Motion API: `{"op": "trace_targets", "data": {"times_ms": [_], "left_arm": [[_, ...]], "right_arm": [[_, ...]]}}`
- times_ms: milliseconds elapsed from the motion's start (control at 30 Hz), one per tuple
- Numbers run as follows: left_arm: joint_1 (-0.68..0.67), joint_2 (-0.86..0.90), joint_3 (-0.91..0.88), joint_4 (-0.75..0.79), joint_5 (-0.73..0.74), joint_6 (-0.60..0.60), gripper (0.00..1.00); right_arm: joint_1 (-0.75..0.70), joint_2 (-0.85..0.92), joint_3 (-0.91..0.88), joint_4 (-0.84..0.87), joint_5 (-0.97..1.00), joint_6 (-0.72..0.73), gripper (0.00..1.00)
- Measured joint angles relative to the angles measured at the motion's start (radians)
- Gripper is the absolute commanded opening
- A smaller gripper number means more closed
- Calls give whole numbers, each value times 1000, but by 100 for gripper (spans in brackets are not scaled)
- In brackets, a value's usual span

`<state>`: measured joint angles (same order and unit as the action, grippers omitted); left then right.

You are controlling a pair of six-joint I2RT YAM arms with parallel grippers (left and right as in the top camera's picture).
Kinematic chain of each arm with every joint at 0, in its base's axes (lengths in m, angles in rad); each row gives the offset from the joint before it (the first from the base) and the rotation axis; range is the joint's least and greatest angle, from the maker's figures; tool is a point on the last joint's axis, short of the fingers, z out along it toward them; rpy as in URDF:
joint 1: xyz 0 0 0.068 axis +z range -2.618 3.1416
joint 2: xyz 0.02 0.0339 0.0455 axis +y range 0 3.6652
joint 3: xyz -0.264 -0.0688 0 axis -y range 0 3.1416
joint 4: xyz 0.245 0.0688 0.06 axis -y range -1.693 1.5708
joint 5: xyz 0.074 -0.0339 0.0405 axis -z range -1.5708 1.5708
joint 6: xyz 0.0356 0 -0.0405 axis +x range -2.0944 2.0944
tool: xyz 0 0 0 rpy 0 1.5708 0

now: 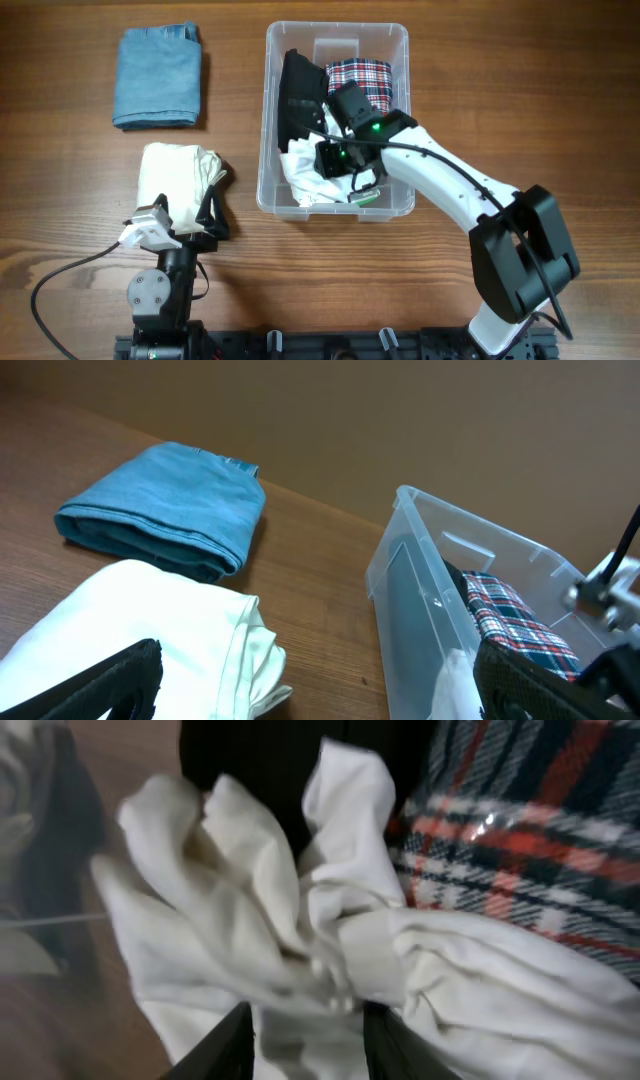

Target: Pack container

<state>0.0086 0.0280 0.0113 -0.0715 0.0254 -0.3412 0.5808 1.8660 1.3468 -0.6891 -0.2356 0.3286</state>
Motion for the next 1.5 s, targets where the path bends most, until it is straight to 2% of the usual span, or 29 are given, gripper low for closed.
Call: {"op": "trace_targets", "data": {"times_ms": [100, 233, 367, 533, 667, 833, 967, 1100, 1267, 1367, 1500], "left_arm": [[0, 0, 0, 0, 0, 0, 100], [0, 0, 0, 0, 0, 0, 100], [0, 0, 0, 0, 0, 0, 100], [0, 0, 0, 0, 0, 0, 100], [0, 0, 0, 0, 0, 0, 100], [0, 0, 0, 0, 0, 0, 100], [0, 0, 0, 0, 0, 0, 100], [0, 0, 0, 0, 0, 0, 100], [0, 0, 0, 0, 0, 0, 100], [0, 0, 0, 0, 0, 0, 100], [0, 0, 0, 0, 0, 0, 100]], "right_arm": [[0, -4, 103, -68, 0, 7, 50], [0, -49, 216, -168, 0, 11, 50], [0, -77, 200, -229, -7, 11, 50], [13, -77, 52, -169, -25, 11, 49], [36, -77, -58, -97, -38, 20, 43], [42, -73, -113, -74, -55, 34, 43], [42, -63, -116, -59, -58, 38, 43], [41, -34, -116, -42, -60, 43, 36], [40, -24, -114, -29, -83, 45, 36], [40, -24, -76, -65, -101, 45, 38], [40, -26, 72, -100, -112, 45, 48]]}}
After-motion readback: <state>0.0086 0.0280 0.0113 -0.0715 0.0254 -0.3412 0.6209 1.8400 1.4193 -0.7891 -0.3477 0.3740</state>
